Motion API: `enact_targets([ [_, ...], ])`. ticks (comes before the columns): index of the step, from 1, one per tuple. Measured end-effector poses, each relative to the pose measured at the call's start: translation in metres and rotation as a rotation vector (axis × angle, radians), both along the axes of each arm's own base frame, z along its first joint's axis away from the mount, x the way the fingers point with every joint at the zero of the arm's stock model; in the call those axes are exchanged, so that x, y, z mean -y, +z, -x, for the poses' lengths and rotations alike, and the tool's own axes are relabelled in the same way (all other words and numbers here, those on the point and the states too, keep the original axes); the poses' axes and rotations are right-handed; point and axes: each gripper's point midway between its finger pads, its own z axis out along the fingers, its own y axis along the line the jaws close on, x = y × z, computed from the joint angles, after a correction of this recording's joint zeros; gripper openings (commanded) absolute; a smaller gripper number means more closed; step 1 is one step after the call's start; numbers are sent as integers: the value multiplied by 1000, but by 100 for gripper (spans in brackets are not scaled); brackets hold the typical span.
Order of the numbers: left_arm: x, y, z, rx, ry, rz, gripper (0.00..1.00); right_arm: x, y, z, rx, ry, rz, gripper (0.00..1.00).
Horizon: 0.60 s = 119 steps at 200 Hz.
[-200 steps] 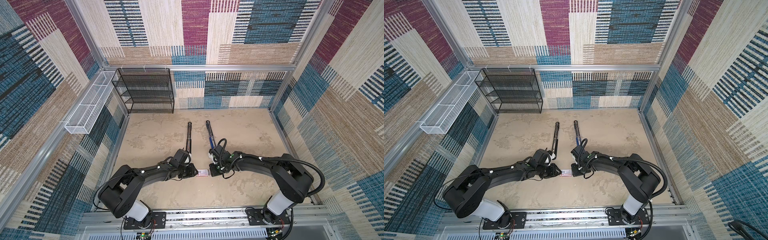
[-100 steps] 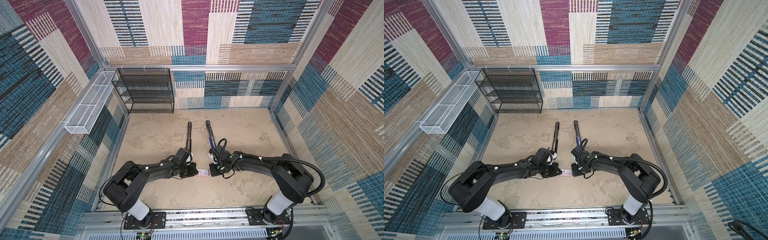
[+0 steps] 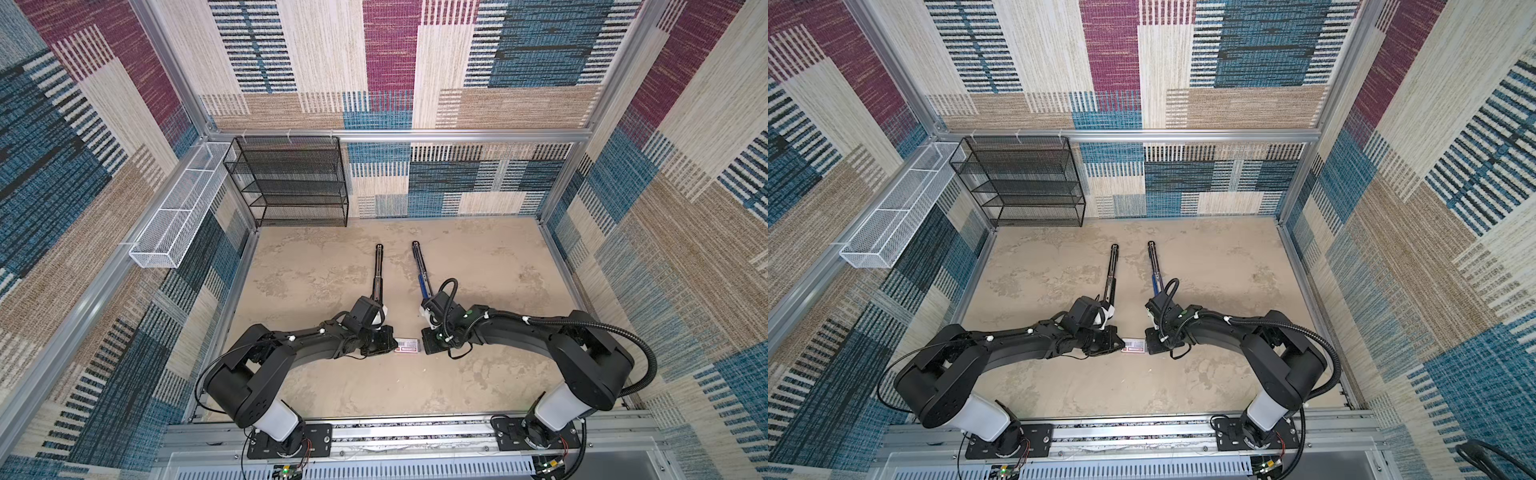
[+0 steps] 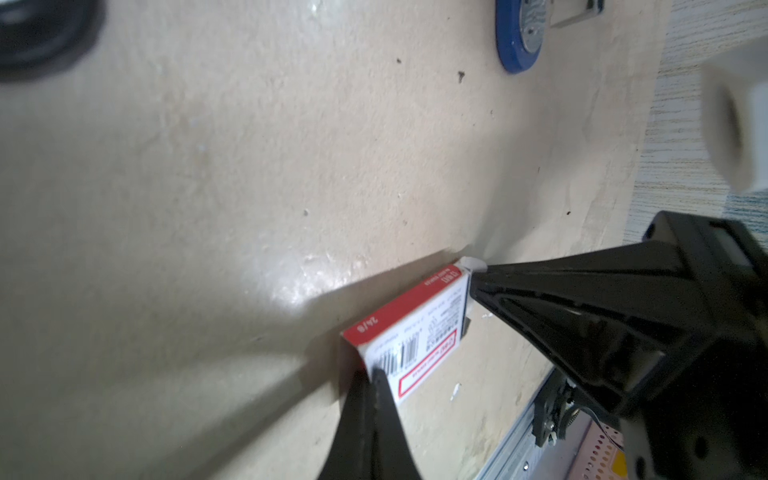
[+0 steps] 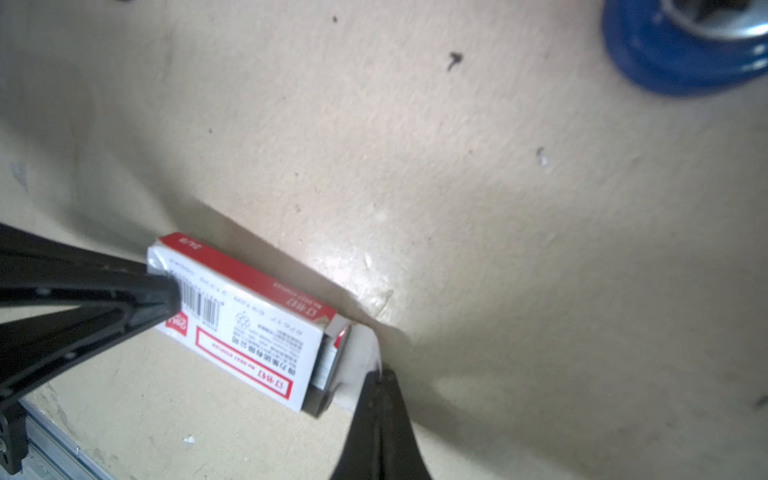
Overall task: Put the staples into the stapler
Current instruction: 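Hold the sleeve with the left gripper while the right pushes the tray out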
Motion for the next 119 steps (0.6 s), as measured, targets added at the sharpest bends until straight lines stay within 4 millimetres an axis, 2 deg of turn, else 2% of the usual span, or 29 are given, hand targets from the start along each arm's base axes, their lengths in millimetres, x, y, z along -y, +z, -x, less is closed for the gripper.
enact_targets([
  [94,1,1,-3,12,3,8,0,3,4,-4,9,-15,-27,0],
  [106,0,0,-3,8,4,5,2,2,4,-4,9,-14,-30,0],
  [119,0,-1,-3,8,1,3,9,2,4,-4,6,-14,-33,0],
])
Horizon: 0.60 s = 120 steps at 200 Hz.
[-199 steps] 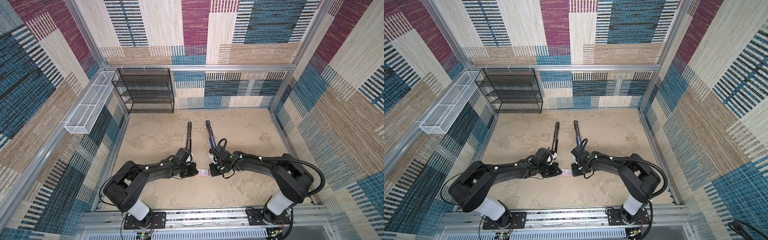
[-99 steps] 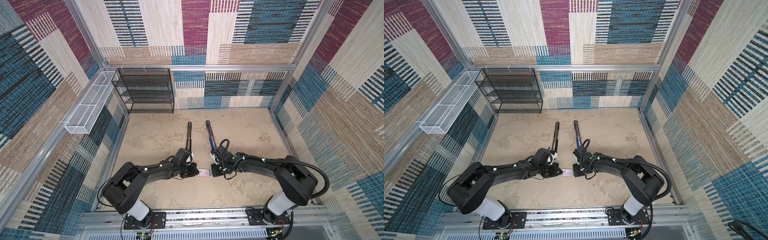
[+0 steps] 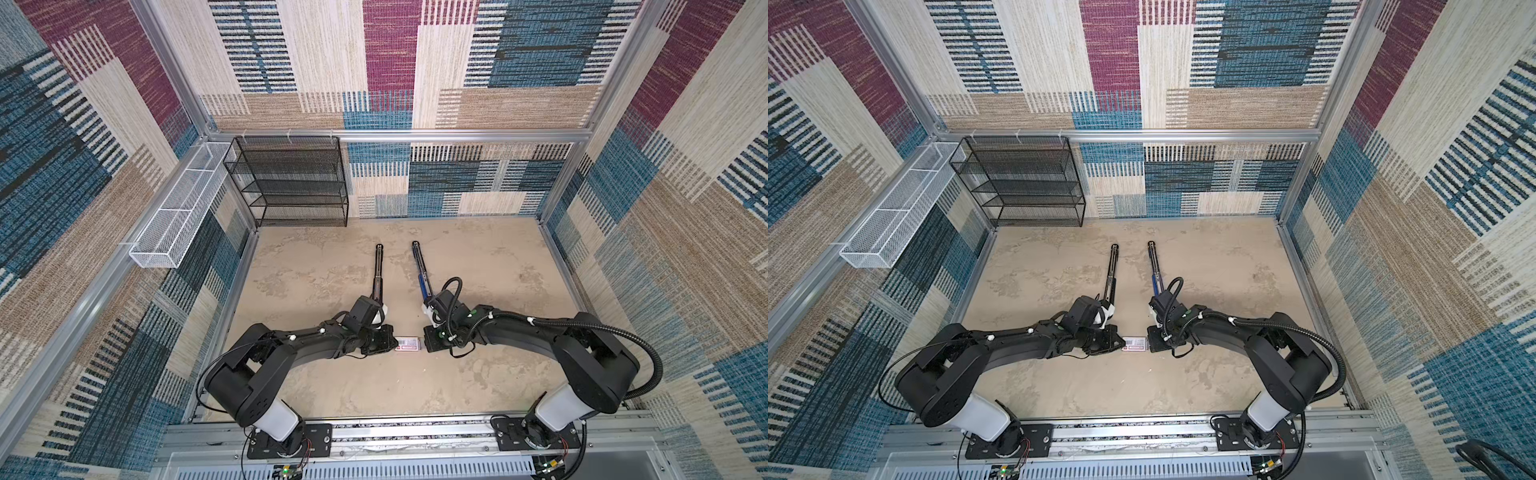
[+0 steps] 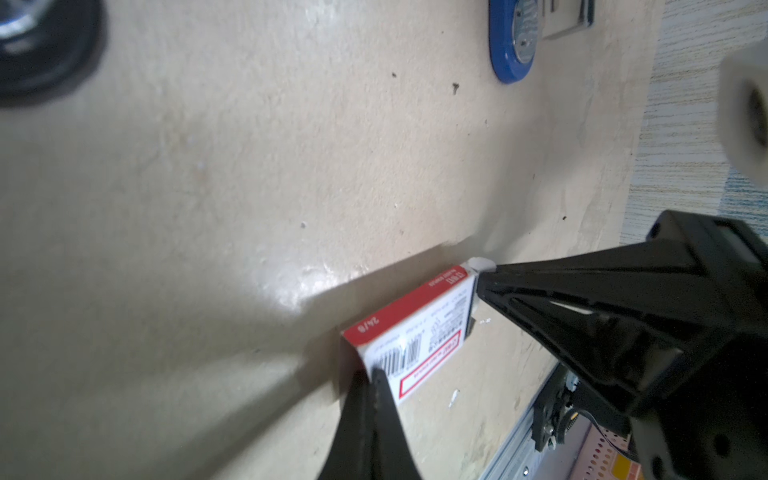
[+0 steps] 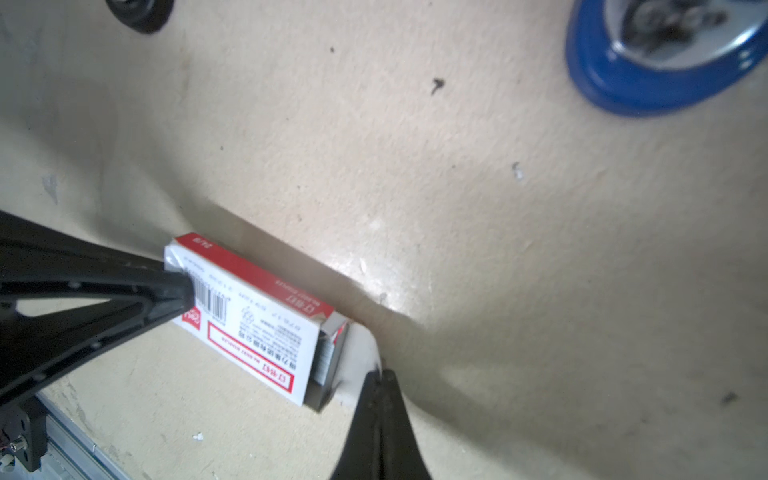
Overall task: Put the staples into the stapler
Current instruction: 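Hold the sleeve with the left gripper while the right pushes the tray out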
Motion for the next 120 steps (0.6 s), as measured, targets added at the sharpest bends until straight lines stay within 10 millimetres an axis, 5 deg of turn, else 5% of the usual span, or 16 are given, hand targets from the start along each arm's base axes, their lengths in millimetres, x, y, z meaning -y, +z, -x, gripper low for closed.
enact_targets([
  [79,-4,-4,1,-15,2,-23,29,8,-4,2,-15,-11,33,0],
  [120,0,-1,-1,-15,-6,-13,30,7,-5,1,-16,-11,32,0],
])
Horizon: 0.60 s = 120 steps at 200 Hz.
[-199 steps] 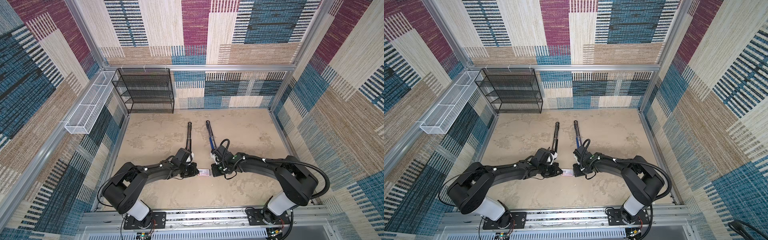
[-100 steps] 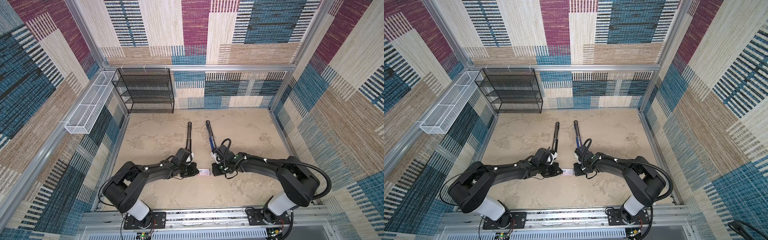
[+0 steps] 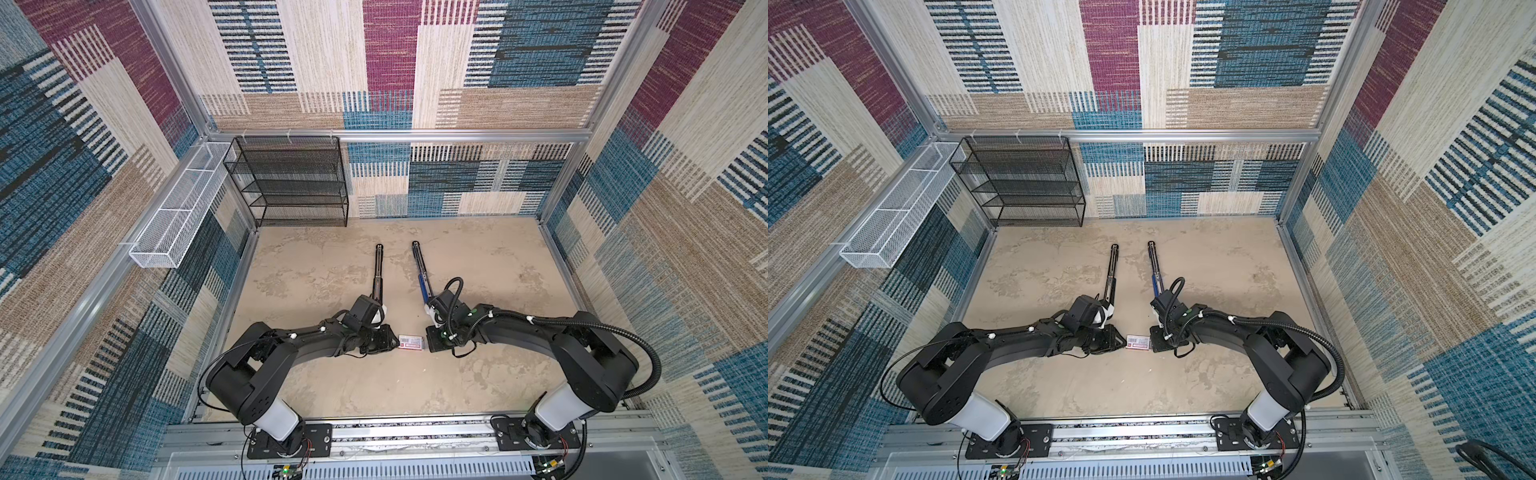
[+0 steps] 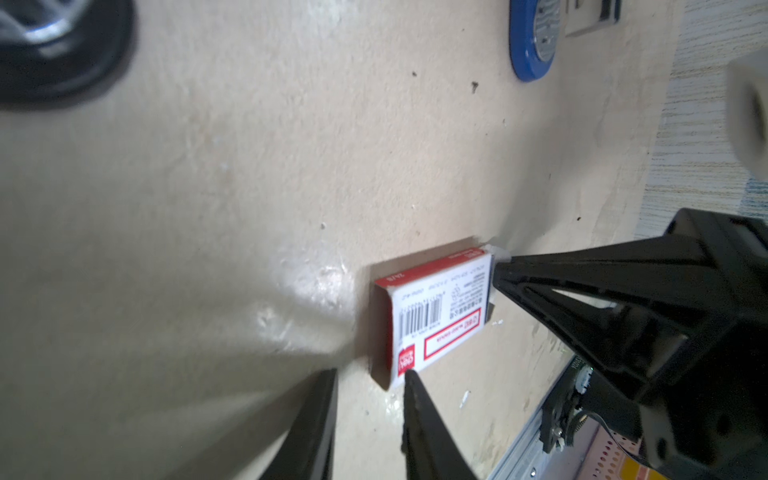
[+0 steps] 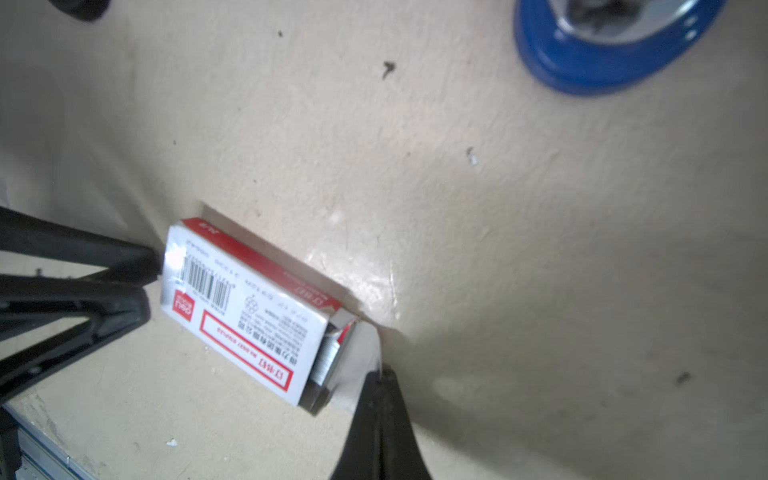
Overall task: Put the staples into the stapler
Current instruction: 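Hold the sleeve with the left gripper while the right pushes the tray out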
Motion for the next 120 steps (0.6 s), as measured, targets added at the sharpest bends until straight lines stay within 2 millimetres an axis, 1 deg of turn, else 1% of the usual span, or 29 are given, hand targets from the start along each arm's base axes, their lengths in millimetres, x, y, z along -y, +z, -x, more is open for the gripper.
enact_targets([
  [30,5,-1,-3,-8,-7,5,26,-2,0,0,-1,2,-7,0],
  [53,7,-1,-6,-8,-10,5,19,-2,0,0,-2,3,-9,0],
  [61,8,-1,-7,-7,-10,6,14,-2,0,0,-2,3,-10,0],
  [72,9,-1,-8,-7,-10,6,3,-2,0,0,-2,3,-10,0],
  [76,9,-1,-9,-8,-11,6,0,-2,0,0,-2,3,-10,0],
  [120,11,-1,-9,-4,-23,9,0,-2,0,0,0,3,-12,0],
])
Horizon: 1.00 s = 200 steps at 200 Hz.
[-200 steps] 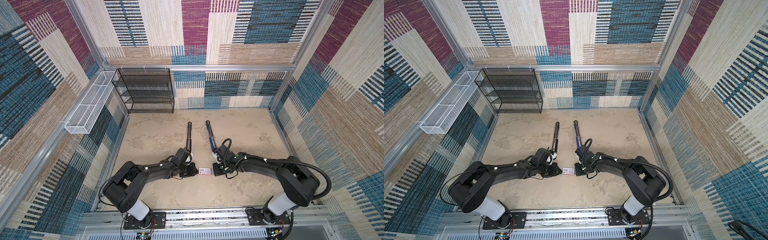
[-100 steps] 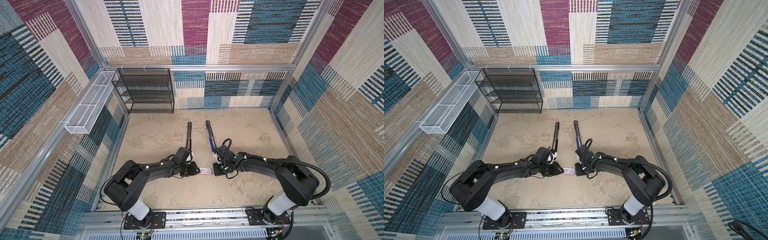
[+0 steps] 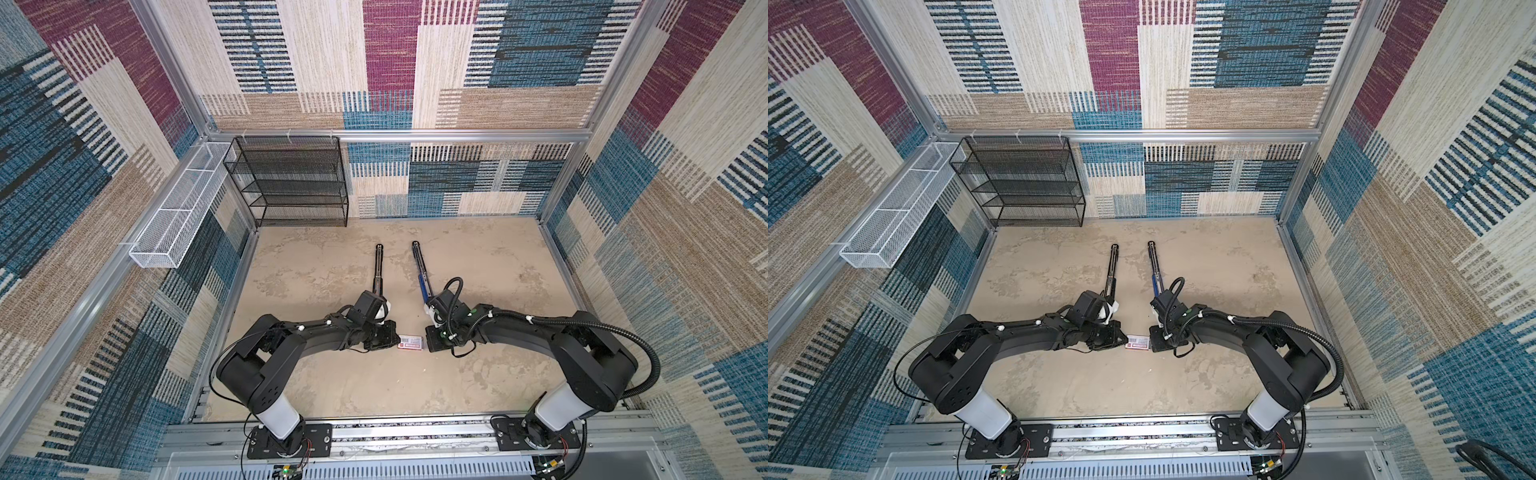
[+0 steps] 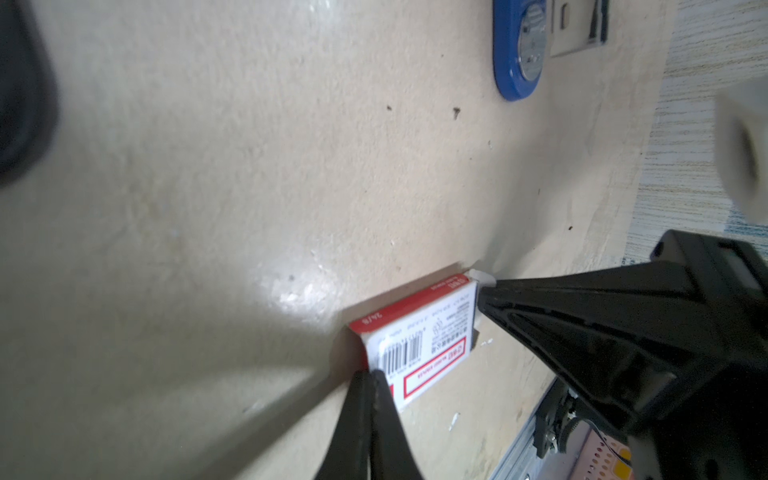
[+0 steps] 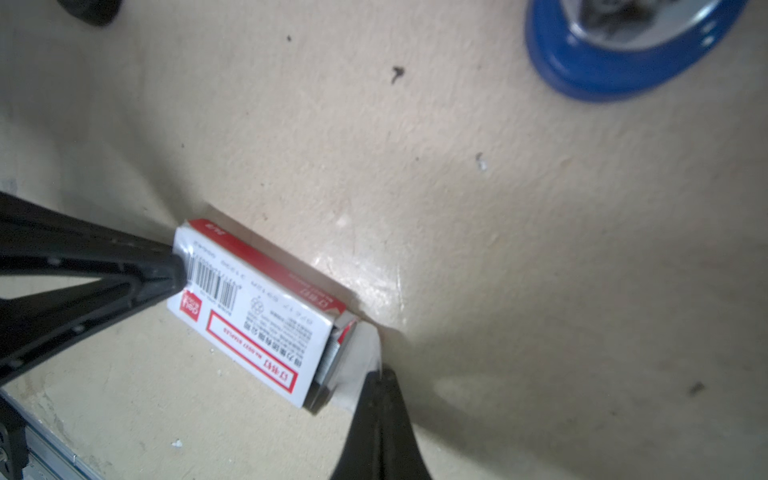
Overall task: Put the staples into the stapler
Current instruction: 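Hold the sleeve with the left gripper while the right pushes the tray out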
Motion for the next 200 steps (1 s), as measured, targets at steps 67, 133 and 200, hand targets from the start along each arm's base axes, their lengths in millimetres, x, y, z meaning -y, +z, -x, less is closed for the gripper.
enact_targets([
  [67,-7,-2,7,-2,2,-8,0,12,-1,0,14,-26,11,0],
  [133,-6,3,3,12,5,-3,31,12,0,0,17,-27,9,0],
  [200,8,8,-6,7,-14,25,34,10,0,0,14,-24,1,0],
])
